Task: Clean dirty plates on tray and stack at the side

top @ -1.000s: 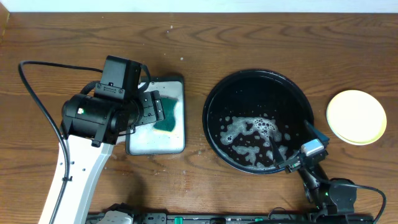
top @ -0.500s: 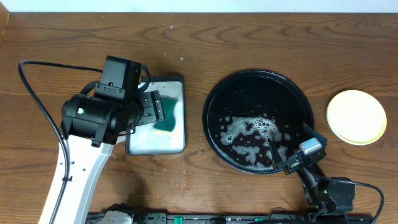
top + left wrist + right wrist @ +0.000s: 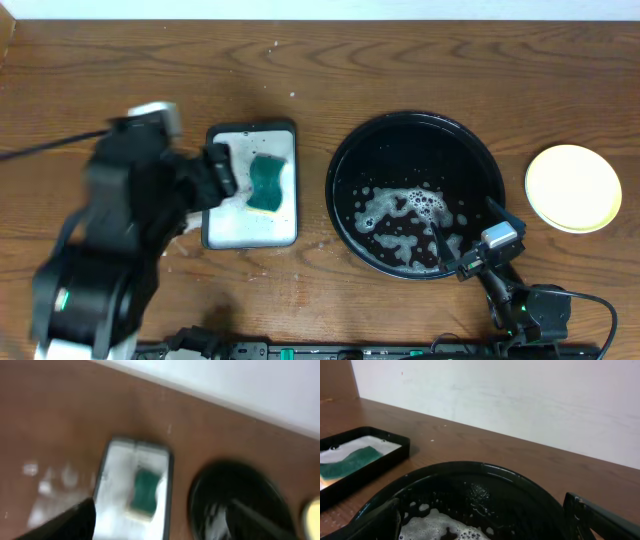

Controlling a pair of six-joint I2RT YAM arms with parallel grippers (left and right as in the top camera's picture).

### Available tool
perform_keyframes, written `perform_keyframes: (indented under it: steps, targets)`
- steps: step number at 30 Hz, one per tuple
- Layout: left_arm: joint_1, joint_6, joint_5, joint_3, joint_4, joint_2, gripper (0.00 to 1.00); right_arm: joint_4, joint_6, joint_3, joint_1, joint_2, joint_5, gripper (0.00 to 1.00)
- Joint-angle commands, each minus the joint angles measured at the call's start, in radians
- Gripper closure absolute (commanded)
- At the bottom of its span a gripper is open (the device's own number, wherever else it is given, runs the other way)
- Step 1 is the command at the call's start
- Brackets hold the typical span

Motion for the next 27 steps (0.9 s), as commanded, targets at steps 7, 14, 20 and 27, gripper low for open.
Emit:
perform_keyframes:
  steps: [7, 14, 20, 27]
  targets:
    - [0.132, 0.073, 0.052, -0.398, 0.437, -0.347, 0.16, -0.004, -0.005, -0.002, -0.007, -0.002, 0.001, 0.01]
    - [0.184, 0.112, 0.085, -0.728, 0.573, -0.613, 0.17, -0.004, -0.005, -0.002, -0.007, -0.002, 0.001, 0.01]
    - [0.184, 0.122, 0.085, -0.999, 0.750, -0.796, 0.17, -0.004, -0.005, -0.002, -0.007, -0.002, 0.001, 0.01]
    - [0.184, 0.122, 0.089, -1.230, 0.991, -0.946, 0.17, -0.004, -0.005, -0.002, -0.007, -0.002, 0.001, 0.01]
